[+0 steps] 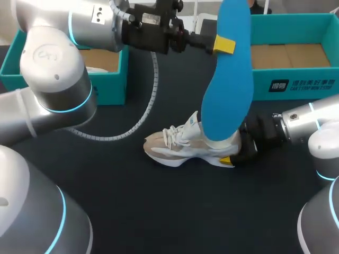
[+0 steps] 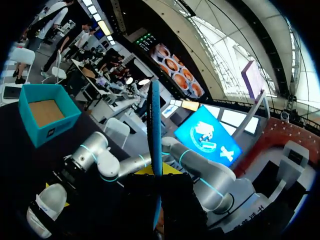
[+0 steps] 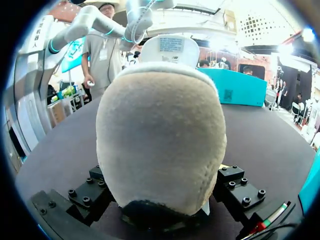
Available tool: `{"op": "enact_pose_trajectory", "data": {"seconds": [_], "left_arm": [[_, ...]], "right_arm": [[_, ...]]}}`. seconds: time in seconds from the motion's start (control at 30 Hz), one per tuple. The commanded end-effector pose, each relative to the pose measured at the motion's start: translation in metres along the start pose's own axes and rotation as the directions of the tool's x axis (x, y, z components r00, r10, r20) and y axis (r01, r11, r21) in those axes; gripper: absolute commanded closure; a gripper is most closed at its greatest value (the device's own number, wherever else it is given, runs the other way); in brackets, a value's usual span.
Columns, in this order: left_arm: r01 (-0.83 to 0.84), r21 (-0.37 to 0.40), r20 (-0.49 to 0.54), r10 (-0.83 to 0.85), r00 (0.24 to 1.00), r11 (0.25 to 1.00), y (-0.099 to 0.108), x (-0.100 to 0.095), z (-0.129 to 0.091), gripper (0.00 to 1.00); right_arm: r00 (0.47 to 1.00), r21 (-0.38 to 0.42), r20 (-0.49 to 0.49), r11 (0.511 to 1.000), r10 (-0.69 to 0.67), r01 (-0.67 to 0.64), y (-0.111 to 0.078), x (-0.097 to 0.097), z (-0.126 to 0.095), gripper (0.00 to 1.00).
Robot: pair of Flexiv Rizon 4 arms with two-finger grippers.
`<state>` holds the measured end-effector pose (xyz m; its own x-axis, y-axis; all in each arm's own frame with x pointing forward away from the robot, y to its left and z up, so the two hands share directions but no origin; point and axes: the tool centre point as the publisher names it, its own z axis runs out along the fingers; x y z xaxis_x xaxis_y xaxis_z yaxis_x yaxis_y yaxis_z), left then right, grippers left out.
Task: Take the shoe out of the shoebox, open the shoe tongue, remove and reinsert the insole, then place the shoe into the shoebox
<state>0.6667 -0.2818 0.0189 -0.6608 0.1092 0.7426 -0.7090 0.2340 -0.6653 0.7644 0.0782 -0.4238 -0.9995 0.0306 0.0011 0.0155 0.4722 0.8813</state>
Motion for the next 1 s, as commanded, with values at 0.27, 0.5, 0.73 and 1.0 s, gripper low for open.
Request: {"op": "enact_pose_trajectory", "data": {"seconds": [0.27,0.5,0.73,1.0], "left_arm": [[0.000,0.000,-0.001,0.000,1.000,1.000,0.000,0.000,0.000,1.00],[-0.014,-0.055,0.039,0.016,0.999,0.998,0.036,0.037,0.014,1.00],[0.011,-0.048,-0.002,-0.011,1.000,0.999,0.054,0.055,0.011,1.00],[0.065,-0.064,-0.023,-0.067,0.998,0.996,0.060,0.067,-0.003,1.00]], "right_arm": [[1.000,0.003,0.001,1.000,0.000,0.000,-0.003,-0.003,0.006,1.00],[1.000,0.003,0.001,1.000,0.000,0.000,-0.003,-0.003,0.006,1.00],[1.000,0.003,0.001,1.000,0.000,0.000,-0.003,-0.003,0.006,1.00],[1.000,0.003,0.001,1.000,0.000,0.000,-0.003,-0.003,0.006,1.00]]}}
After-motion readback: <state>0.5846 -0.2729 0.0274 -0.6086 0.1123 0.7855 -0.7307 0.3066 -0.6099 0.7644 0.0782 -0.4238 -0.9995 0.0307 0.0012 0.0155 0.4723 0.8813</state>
